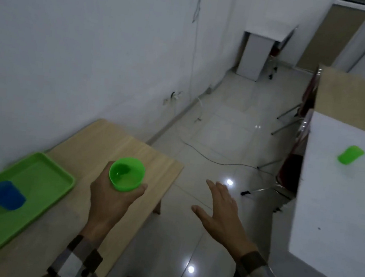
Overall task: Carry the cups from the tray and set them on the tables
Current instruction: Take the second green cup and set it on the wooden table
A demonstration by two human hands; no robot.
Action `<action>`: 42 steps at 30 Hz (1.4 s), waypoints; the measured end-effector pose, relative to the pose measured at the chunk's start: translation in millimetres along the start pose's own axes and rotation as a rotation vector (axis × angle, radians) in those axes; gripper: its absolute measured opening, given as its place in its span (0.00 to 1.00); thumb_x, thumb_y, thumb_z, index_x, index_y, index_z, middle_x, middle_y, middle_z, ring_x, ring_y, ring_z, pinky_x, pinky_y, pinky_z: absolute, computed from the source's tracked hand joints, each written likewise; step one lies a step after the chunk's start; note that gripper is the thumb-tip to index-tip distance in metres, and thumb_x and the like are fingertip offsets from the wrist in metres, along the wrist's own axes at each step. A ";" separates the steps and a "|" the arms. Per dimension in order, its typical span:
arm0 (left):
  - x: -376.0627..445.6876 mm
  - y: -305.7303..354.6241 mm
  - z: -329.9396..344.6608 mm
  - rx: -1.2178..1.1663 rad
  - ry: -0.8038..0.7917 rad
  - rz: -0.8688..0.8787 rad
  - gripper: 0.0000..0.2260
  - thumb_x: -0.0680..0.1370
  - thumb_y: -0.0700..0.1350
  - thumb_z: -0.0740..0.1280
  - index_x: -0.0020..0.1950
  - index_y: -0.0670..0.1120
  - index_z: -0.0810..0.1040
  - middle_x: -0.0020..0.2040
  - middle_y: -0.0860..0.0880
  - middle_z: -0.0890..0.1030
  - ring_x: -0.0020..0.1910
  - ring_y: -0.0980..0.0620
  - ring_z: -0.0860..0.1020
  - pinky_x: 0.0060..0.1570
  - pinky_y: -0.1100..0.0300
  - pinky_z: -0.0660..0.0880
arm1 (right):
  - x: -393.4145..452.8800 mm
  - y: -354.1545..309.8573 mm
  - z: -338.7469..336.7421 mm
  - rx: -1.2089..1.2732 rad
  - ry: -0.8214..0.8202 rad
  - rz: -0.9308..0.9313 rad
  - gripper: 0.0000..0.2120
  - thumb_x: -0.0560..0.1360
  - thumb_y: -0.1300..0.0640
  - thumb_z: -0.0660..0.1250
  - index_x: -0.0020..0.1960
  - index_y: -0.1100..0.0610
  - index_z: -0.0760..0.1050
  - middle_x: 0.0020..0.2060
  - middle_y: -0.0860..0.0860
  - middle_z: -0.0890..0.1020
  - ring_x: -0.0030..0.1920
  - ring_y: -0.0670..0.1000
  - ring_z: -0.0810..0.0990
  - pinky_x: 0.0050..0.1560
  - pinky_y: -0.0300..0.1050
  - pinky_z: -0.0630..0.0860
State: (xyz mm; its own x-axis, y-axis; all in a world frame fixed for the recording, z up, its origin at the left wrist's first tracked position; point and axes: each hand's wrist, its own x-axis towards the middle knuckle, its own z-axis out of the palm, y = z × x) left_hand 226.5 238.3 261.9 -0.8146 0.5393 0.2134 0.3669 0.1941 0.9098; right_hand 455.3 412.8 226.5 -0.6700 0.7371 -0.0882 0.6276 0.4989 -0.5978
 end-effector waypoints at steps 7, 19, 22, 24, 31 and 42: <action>15.0 34.8 80.2 -0.056 -0.186 0.066 0.24 0.61 0.49 0.87 0.52 0.53 0.81 0.48 0.59 0.84 0.46 0.61 0.83 0.42 0.67 0.77 | -4.4 59.9 -53.5 0.051 0.108 0.121 0.39 0.79 0.37 0.65 0.83 0.45 0.51 0.83 0.49 0.56 0.83 0.51 0.50 0.82 0.61 0.49; 148.2 55.9 237.5 -0.149 -0.416 0.155 0.23 0.62 0.44 0.87 0.51 0.53 0.82 0.46 0.59 0.84 0.45 0.57 0.83 0.42 0.72 0.75 | 92.5 139.6 -155.8 0.091 0.254 0.310 0.35 0.79 0.42 0.70 0.80 0.45 0.58 0.79 0.47 0.65 0.78 0.48 0.65 0.78 0.53 0.65; 195.8 65.6 273.3 -0.171 -0.478 0.171 0.24 0.62 0.43 0.87 0.53 0.53 0.82 0.46 0.58 0.85 0.46 0.57 0.84 0.43 0.69 0.77 | 133.8 154.4 -179.5 0.111 0.283 0.364 0.36 0.78 0.40 0.69 0.81 0.46 0.58 0.80 0.47 0.65 0.79 0.49 0.64 0.78 0.50 0.63; 225.6 72.1 296.0 -0.182 -0.506 0.189 0.24 0.62 0.43 0.87 0.53 0.53 0.82 0.47 0.59 0.85 0.47 0.58 0.83 0.43 0.69 0.77 | 162.0 162.0 -192.5 0.130 0.319 0.381 0.37 0.78 0.40 0.70 0.81 0.47 0.59 0.79 0.47 0.66 0.76 0.45 0.66 0.74 0.44 0.65; 319.1 101.4 390.2 -0.194 -0.597 0.229 0.22 0.62 0.42 0.87 0.51 0.52 0.81 0.47 0.61 0.84 0.46 0.60 0.82 0.40 0.74 0.74 | 263.7 200.9 -240.2 0.182 0.448 0.385 0.35 0.78 0.45 0.72 0.80 0.48 0.62 0.76 0.48 0.70 0.71 0.43 0.69 0.66 0.35 0.65; 456.4 151.7 588.0 -0.240 -0.613 0.198 0.24 0.63 0.42 0.87 0.53 0.55 0.82 0.47 0.54 0.85 0.47 0.54 0.84 0.46 0.58 0.79 | 420.8 325.3 -335.4 0.288 0.656 0.451 0.29 0.78 0.52 0.74 0.76 0.48 0.67 0.64 0.42 0.75 0.66 0.45 0.75 0.60 0.33 0.69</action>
State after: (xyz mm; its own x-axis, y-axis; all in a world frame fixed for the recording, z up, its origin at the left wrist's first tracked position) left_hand 174.5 995.7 288.1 -0.3149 0.9260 0.2083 0.3156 -0.1048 0.9431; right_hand 510.5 1038.1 262.2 0.0422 0.9973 0.0604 0.5944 0.0236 -0.8038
